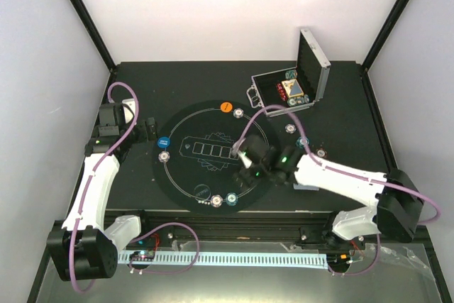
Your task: Distribute texas hold em gaming equipment
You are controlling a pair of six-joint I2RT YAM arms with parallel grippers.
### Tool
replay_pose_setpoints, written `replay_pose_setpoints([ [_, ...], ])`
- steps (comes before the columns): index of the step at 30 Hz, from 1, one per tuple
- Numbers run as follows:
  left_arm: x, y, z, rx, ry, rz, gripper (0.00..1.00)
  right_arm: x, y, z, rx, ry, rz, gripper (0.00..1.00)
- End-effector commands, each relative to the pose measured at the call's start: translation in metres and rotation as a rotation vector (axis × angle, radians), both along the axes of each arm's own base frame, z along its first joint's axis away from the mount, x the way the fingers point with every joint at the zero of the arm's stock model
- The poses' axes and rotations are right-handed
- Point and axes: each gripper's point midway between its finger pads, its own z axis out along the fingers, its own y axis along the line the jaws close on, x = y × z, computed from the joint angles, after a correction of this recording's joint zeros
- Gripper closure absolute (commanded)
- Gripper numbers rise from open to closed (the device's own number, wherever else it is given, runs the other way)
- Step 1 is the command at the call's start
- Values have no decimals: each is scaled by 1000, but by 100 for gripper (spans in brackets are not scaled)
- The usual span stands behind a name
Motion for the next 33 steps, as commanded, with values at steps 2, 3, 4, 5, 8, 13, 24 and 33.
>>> replay_pose_setpoints([
  [2,1,-2,11,8,-32,-15,1,93,-95,2,-83,-10,-489,6],
  [3,1,-2,11,8,-32,-15,1,108,-117,-1,-107,-7,-582,6],
  [4,1,-2,12,9,-36,-15,1,121,-142,-5,-134,5,-673,6],
  [5,1,-2,12,10,-36,-14,1,130,-162,-12,-161,24,-742,6],
  [8,1,-2,13,11,-41,-12,1,153,-209,-28,-204,64,-891,6],
  [13,0,-3,14,8,-48,-18,1,183,-238,-39,-206,90,-961,6],
  [24,1,-2,14,11,-47,-15,1,205,-250,-69,-270,151,-964,21],
  [33,2,-2,12,10,-41,-17,1,203,-245,-85,-272,200,-937,37],
])
